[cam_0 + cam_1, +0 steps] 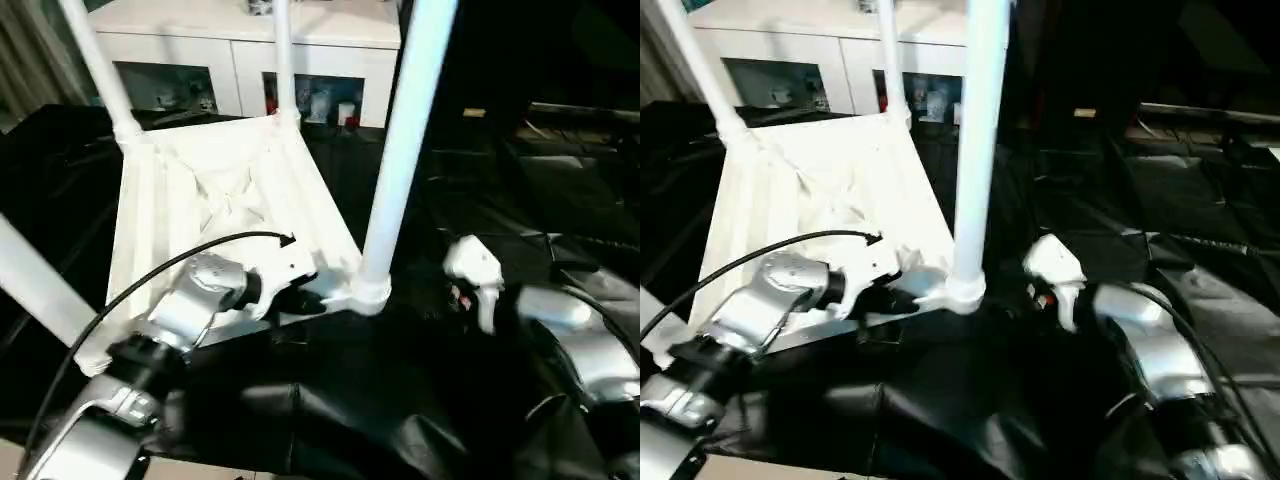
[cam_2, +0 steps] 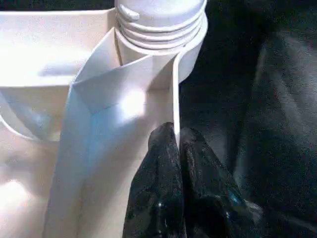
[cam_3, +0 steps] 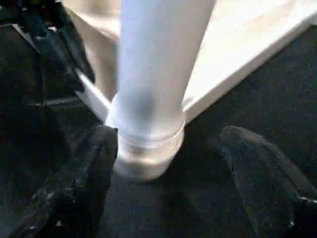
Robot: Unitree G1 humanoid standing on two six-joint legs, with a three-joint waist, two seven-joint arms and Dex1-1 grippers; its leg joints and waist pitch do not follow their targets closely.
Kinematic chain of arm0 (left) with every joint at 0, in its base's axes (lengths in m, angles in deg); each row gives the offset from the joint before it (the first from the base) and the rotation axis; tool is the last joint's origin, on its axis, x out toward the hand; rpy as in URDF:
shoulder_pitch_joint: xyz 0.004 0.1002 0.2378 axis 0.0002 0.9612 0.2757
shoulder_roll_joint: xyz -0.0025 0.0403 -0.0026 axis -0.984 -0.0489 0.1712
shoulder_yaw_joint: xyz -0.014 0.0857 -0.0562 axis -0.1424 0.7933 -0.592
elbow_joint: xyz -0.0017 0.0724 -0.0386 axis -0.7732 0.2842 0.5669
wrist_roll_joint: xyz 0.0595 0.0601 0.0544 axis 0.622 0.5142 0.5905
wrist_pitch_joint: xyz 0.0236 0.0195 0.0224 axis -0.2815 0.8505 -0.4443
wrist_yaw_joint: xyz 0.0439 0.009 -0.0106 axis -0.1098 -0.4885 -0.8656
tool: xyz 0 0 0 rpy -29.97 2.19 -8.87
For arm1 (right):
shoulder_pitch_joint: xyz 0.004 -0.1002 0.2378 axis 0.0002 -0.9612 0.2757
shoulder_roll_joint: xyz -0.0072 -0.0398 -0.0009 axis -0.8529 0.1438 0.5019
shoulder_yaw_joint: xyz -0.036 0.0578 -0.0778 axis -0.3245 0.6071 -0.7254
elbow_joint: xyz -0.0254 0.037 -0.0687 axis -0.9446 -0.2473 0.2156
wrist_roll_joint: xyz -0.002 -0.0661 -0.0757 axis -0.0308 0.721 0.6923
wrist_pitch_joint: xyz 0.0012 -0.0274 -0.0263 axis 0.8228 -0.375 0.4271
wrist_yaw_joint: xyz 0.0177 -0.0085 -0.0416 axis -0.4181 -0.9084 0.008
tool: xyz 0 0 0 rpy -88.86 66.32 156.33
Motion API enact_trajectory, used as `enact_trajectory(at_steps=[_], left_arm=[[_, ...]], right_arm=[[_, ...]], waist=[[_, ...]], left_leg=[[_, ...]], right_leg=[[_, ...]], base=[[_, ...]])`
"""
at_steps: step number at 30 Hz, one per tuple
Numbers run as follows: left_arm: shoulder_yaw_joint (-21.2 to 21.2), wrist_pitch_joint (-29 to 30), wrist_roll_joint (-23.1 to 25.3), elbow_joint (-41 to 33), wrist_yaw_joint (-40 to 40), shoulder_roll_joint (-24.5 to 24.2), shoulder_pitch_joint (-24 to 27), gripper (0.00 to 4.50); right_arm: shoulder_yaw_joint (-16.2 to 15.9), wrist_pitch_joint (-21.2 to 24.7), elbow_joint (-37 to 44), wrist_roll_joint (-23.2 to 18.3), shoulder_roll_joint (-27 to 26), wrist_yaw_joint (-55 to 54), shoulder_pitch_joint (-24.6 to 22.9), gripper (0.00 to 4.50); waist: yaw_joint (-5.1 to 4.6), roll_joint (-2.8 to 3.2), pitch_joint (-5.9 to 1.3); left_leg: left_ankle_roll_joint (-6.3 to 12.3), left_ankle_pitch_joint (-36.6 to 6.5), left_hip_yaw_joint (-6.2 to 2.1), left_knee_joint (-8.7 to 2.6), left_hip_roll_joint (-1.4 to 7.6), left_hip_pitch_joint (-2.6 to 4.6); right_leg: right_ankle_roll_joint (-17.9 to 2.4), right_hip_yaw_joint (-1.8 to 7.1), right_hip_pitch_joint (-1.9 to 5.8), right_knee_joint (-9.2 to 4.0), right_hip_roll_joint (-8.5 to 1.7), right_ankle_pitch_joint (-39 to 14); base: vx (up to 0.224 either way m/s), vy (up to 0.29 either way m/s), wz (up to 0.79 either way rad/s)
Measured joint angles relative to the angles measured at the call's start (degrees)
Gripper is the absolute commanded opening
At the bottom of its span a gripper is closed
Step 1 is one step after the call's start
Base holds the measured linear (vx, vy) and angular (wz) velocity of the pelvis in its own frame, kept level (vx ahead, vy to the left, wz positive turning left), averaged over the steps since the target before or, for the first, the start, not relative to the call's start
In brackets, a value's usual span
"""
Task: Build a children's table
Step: Rotate leg to tighten
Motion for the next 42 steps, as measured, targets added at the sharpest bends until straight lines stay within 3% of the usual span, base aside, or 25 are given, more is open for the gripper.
enact_trajectory(at_steps=[6,16,17,20,22,28,36,42], left_arm=[[0.3,1.4,-0.2,-1.6,0.3,-0.2,0.4,0.0],[0.9,2.7,-0.2,-3.3,1.0,-0.6,0.9,0.0],[0.9,2.7,-0.2,-3.3,1.1,-0.6,0.9,0.0],[0.9,2.9,-0.2,-3.4,1.1,-0.7,0.9,0.0],[0.9,3.2,-0.2,-3.5,1.1,-0.7,0.9,0.0],[0.9,3.5,-0.1,-3.8,1.0,-0.8,1.0,0.0],[0.9,3.7,0.2,-4.2,1.0,-1.2,1.3,0.0],[0.3,3.4,0.1,-3.6,-0.5,0.0,1.6,0.0]], right_arm=[[-2.6,-0.1,0.0,0.0,-1.7,1.5,0.0,3.73],[-3.1,-0.7,-3.8,0.1,-4.9,0.5,3.0,3.73],[-3.1,-0.7,-3.9,0.1,-5.0,0.5,3.0,3.47],[-3.2,-0.7,-4.3,0.0,-5.3,0.6,3.0,3.39],[-3.2,-0.9,-4.6,0.0,-5.6,0.8,3.1,3.03],[-3.3,-1.8,-5.6,-0.1,-5.7,1.8,3.1,2.6],[-3.3,-2.4,-5.6,-0.9,-5.8,2.2,3.2,2.15],[-2.2,-1.9,-6.5,-1.0,-7.4,0.3,3.1,2.08]], waist=[[0.09,0.0,0.0],[0.1,0.0,0.0],[0.11,-0.01,0.0],[0.07,-0.01,0.0],[0.0,-0.01,0.0],[-0.02,-0.02,-0.01],[-0.24,-0.1,-0.06],[-0.4,-0.1,-0.08]], left_leg=[[0.02,0.0,0.01,0.02,-0.02,-0.09],[0.02,0.0,0.0,0.06,-0.01,-0.07],[0.03,0.0,0.01,0.06,-0.02,-0.08],[0.03,0.0,0.0,0.08,-0.02,-0.09],[0.03,0.0,0.0,0.09,-0.01,-0.07],[0.11,0.1,0.01,0.13,-0.01,-0.07],[0.31,0.2,0.01,0.16,0.0,0.0],[0.27,0.2,0.01,0.2,0.0,0.13]], right_leg=[[0.0,0.0,-0.02,-0.01,-0.03,0.0],[0.0,0.01,-0.02,0.03,-0.02,0.0],[0.0,0.01,-0.02,0.03,-0.03,0.0],[0.0,0.01,-0.01,0.03,-0.03,0.0],[0.0,0.01,-0.02,0.06,-0.02,0.0],[0.0,0.01,-0.01,0.1,-0.02,0.0],[0.0,0.01,0.02,0.16,-0.02,0.0],[0.0,0.04,0.1,0.25,-0.02,0.0]], base=[[0.0,0.0,0.0],[0.0,0.0,0.0],[0.0,0.0,0.0],[0.0,0.0,0.0],[0.0,0.0,0.0],[0.0,0.0,0.0],[0.0,0.0,0.0],[0.0,0.0,0.0]])
